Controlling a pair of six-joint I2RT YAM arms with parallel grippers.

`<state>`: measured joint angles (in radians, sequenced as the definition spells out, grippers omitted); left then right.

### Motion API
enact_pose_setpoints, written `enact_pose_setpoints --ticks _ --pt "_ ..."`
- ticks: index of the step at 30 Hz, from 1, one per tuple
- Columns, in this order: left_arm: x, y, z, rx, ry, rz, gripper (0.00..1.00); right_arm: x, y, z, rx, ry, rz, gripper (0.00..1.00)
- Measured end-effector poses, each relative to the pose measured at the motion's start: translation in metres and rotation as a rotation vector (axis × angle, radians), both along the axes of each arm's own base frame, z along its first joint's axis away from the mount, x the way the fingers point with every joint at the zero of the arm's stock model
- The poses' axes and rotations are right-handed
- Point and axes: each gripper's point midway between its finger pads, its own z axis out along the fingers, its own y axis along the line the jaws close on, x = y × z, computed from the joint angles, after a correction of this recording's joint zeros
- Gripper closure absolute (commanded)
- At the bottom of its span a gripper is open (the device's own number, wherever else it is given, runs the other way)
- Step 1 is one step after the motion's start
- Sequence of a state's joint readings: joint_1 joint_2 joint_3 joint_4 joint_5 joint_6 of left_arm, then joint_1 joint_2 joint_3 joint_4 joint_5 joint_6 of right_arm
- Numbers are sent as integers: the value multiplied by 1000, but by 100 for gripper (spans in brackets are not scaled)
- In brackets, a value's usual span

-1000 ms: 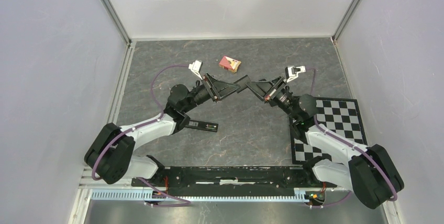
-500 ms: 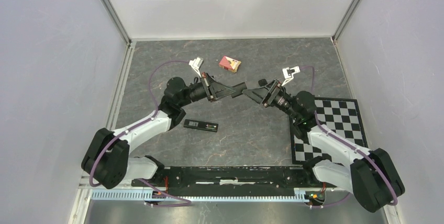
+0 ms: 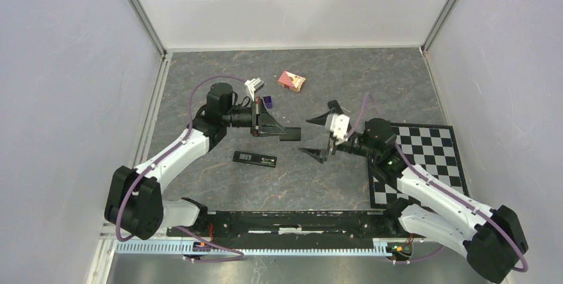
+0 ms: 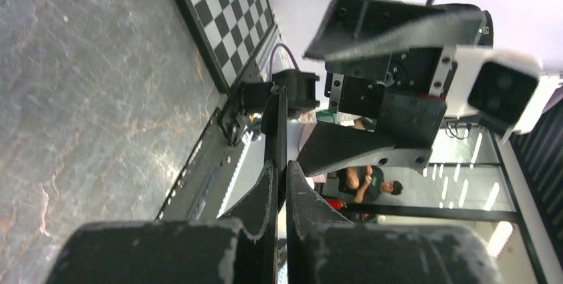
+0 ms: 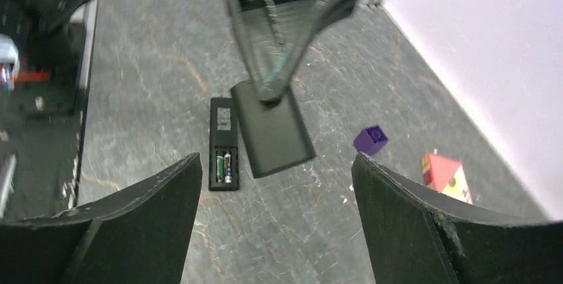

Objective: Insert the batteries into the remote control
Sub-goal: Adjust the battery cover.

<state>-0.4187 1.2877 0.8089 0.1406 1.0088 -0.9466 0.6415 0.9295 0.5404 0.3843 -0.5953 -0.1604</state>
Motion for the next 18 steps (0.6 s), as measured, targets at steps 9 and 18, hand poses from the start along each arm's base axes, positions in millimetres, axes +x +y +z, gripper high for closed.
enact_pose_setpoints --ticks 9,18 --pt "-26 9 -18 65 77 -111 98 -23 22 -16 -147 -295 163 28" --pt "-32 12 -22 86 92 -142 98 -36 33 -56 -294 -290 276 34"
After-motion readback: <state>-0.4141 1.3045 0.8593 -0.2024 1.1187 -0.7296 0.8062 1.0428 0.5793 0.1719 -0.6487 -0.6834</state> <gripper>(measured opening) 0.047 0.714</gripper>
